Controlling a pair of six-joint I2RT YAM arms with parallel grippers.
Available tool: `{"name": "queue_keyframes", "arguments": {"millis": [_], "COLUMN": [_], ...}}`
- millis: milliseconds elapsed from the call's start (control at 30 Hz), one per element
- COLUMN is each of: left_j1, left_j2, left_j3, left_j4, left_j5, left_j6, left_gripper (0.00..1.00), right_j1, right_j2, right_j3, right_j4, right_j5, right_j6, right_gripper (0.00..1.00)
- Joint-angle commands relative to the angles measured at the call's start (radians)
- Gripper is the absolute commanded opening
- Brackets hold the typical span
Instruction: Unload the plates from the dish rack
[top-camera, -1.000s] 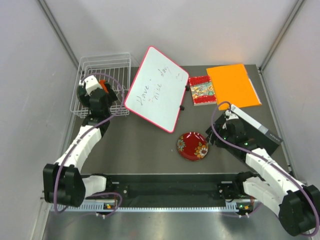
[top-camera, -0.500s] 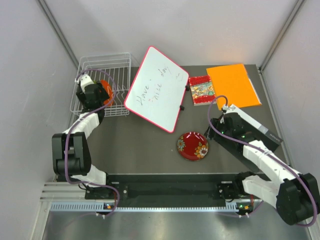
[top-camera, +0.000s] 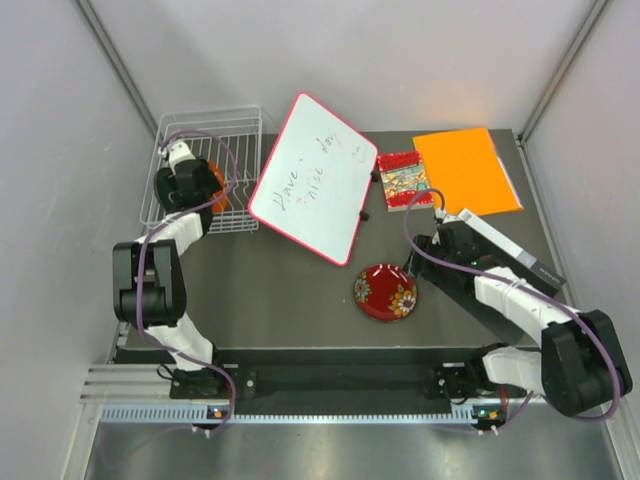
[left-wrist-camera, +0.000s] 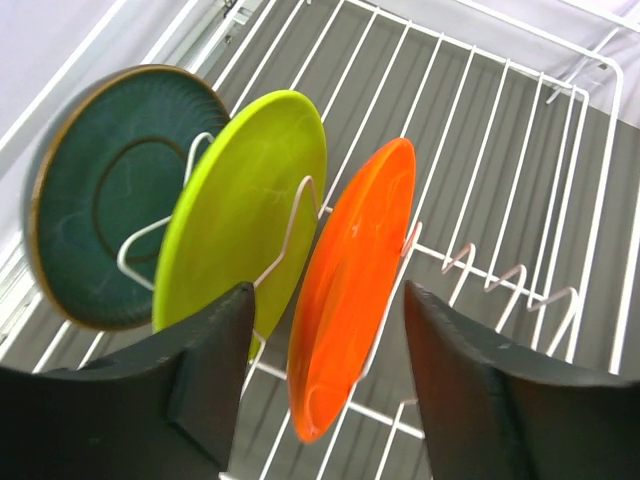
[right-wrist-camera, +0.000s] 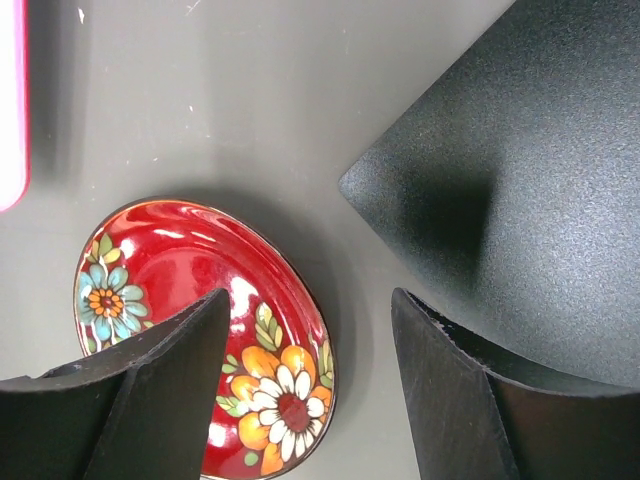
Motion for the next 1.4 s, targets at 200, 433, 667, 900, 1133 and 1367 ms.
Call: {"name": "queue_keyframes", "arguments": {"millis": [200,433,667,900,1133,1367], "left_j1": [0.005,0.005,-0.014,-0.087,-0.133,-0.136], "left_j2": [0.067,0.003,-0.108,-0.209,-0.44,-0.718], "left_j3": [0.062,0.001,-0.047,-0.048,-0.074,-0.073], "left_j4": [0.069,0.079,0.086,0.083,-0.007,-0.311], "left_j5": [0.003,0.015,-0.003,-0.17,-0.275,-0.06], "left_j6": [0.036,0.075,0.161,0.272,0.293,0.093], "left_gripper": [0.41,0.09,0.0,0.0,0.0,0.0], "right_j1": [-0.005,-0.005,-0.005,-0.005,-0.003,0.003], "right_j2": [0.036,0.051,0.031,-0.053,-0.185,-0.338], "right_j3": [0.047,0.05,0.049,0.055,0.073,0.078], "right_j4": [0.069,0.072,0.049,-0.012,-0.094,-0.137], "right_j5": [-0.017,-0.021,-0.011,0.032,0.057,0.022], "right_j6": [-0.026,-0.028,-0.032,-0.035,-0.029,-0.008], "right_gripper": [0.66,0.66,0.66,0.78,0.86,0.88]}}
